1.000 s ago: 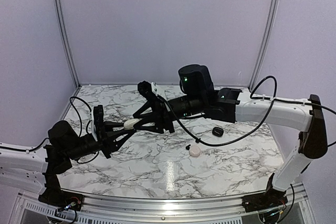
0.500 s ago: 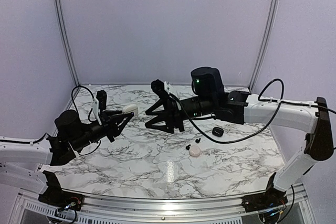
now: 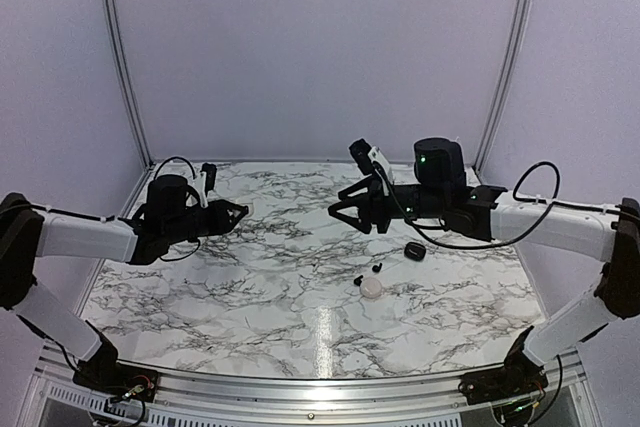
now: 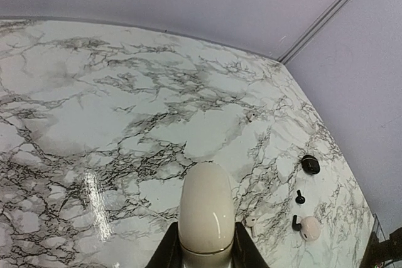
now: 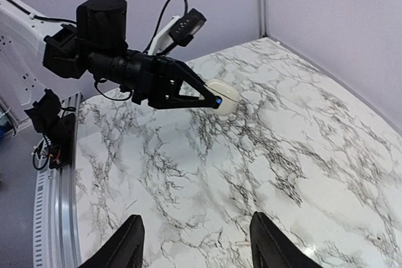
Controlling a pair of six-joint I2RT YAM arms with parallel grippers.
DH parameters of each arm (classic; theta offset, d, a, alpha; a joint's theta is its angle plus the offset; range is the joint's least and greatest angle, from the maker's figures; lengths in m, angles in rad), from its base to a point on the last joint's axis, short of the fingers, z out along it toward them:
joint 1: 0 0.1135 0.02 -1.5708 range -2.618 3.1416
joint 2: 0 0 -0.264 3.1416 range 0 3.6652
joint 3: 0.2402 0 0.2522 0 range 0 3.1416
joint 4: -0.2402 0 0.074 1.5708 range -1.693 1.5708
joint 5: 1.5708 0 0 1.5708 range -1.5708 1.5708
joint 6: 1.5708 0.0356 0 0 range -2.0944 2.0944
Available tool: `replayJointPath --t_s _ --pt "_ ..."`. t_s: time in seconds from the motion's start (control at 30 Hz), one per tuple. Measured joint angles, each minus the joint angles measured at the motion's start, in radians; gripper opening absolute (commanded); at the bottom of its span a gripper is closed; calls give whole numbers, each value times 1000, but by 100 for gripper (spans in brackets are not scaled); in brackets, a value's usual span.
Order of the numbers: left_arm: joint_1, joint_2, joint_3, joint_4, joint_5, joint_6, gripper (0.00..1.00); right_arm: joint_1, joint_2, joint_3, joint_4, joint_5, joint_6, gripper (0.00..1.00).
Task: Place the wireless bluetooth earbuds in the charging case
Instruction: Place the charging case with the earbuds at the center of the board.
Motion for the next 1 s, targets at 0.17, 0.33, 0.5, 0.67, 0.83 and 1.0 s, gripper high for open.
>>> replayJointPath --t_s 0.17,0.33,0.5,0.67,0.83,1.0 --pt "70 130 67 -41 71 -48 6 -68 -4 -49 -8 45 42 58" --pt "132 262 138 -82 129 -84 7 -97 -15 -72 -16 73 64 58" --pt "162 356 206 -134 152 -97 8 -114 -19 -80 -32 91 73 58" --pt "181 431 273 -183 164 -105 9 -144 -19 -98 -51 108 81 58" --pt "191 484 327 -241 167 -107 15 -187 -19 -113 -80 127 99 58" --pt "193 500 381 -304 148 -98 25 -241 -19 -135 -105 141 119 59"
